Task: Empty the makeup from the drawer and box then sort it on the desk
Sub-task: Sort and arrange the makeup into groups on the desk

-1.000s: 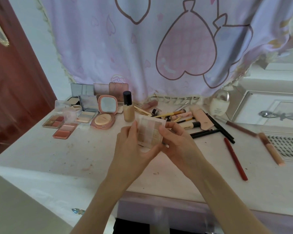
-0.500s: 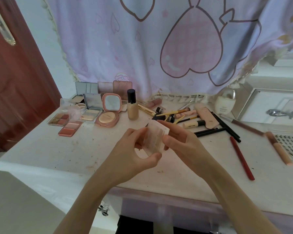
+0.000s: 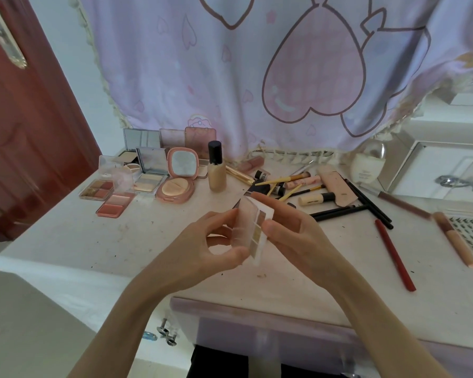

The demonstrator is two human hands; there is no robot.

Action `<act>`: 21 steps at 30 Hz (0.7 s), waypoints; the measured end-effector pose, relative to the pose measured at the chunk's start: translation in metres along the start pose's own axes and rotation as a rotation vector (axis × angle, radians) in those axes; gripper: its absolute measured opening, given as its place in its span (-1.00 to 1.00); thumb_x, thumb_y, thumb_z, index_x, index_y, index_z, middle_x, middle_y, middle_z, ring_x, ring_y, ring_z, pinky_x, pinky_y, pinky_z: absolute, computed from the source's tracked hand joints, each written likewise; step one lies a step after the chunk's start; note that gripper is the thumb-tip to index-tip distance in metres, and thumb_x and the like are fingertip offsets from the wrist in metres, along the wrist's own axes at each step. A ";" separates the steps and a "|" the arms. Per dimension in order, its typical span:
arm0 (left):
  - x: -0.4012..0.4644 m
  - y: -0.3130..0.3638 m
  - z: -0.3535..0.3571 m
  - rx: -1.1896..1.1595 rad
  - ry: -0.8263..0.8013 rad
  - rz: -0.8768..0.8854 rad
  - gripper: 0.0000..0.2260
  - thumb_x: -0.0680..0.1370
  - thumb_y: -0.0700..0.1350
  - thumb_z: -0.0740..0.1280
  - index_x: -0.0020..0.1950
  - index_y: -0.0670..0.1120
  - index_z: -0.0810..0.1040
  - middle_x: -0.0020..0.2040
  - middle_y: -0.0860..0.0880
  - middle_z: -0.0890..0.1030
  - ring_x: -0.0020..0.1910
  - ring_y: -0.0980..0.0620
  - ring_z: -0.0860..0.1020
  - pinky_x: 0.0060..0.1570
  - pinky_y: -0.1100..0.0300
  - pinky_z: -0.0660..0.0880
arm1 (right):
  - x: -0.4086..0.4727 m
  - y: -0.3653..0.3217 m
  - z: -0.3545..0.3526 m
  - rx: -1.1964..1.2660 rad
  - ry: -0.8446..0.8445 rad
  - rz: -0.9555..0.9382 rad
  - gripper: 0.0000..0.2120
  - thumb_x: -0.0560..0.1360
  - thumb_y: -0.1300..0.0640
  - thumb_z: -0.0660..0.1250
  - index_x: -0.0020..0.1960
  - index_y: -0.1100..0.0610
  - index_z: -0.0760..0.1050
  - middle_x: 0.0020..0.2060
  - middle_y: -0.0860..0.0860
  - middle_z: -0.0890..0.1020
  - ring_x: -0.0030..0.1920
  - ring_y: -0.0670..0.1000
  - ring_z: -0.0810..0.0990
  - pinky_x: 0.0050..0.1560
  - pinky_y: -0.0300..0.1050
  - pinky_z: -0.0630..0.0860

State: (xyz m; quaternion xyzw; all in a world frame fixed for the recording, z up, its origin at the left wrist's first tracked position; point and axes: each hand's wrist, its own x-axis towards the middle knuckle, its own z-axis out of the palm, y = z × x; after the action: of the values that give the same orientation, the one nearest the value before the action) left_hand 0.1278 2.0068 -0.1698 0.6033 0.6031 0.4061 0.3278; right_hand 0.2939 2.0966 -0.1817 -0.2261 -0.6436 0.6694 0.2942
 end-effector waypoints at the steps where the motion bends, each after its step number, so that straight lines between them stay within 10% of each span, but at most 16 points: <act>1: -0.001 0.001 -0.002 0.000 0.006 -0.002 -0.49 0.36 0.08 0.42 0.28 0.20 0.35 0.09 0.20 0.52 0.04 0.31 0.52 -0.10 0.47 0.46 | 0.001 0.000 0.000 0.037 -0.008 0.006 -0.15 0.16 -0.21 0.54 0.36 0.03 0.37 0.17 0.07 0.59 0.21 0.03 0.55 0.22 -0.01 0.48; 9: -0.009 -0.010 -0.054 -0.043 0.099 -0.056 -0.75 0.51 -0.09 0.30 0.16 0.13 0.55 0.05 0.25 0.62 0.10 0.29 0.54 0.08 0.44 0.44 | 0.018 0.009 0.033 0.265 0.030 0.040 -0.63 0.43 0.32 0.32 0.18 0.03 0.48 0.00 0.02 0.67 0.04 0.02 0.64 0.01 -0.15 0.58; 13: -0.015 -0.022 -0.094 0.088 0.057 -0.062 -0.60 0.47 0.22 0.27 0.11 -0.02 0.63 0.04 0.07 0.65 0.07 0.18 0.56 0.15 0.32 0.46 | 0.035 0.028 0.069 0.231 0.096 0.056 -0.59 0.46 0.37 0.33 0.28 0.14 0.45 0.07 0.03 0.64 0.03 -0.02 0.65 0.04 -0.14 0.58; 17: -0.007 -0.043 -0.124 0.183 0.157 -0.134 -0.80 0.55 -0.20 0.20 0.10 -0.14 0.56 -0.25 0.15 0.65 -0.10 0.42 0.54 0.02 0.44 0.48 | 0.052 0.040 0.105 0.113 0.108 0.051 -0.67 0.44 0.40 0.35 -0.06 -0.04 0.53 -0.20 -0.20 0.67 -0.17 -0.20 0.64 -0.09 -0.29 0.57; 21: 0.004 -0.055 -0.148 0.412 0.198 -0.115 -0.80 0.56 -0.28 0.21 0.10 -0.27 0.58 -0.16 -0.16 0.62 -0.17 -0.01 0.53 -0.02 0.22 0.52 | 0.075 0.047 0.127 -0.210 0.146 0.011 -0.73 0.44 0.31 0.35 0.08 0.06 0.58 -0.01 0.00 0.67 -0.04 -0.09 0.62 0.03 -0.20 0.55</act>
State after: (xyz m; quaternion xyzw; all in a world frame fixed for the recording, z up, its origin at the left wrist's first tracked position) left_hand -0.0289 2.0001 -0.1506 0.5792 0.7360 0.3122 0.1594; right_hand 0.1485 2.0556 -0.2140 -0.3073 -0.6859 0.5815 0.3113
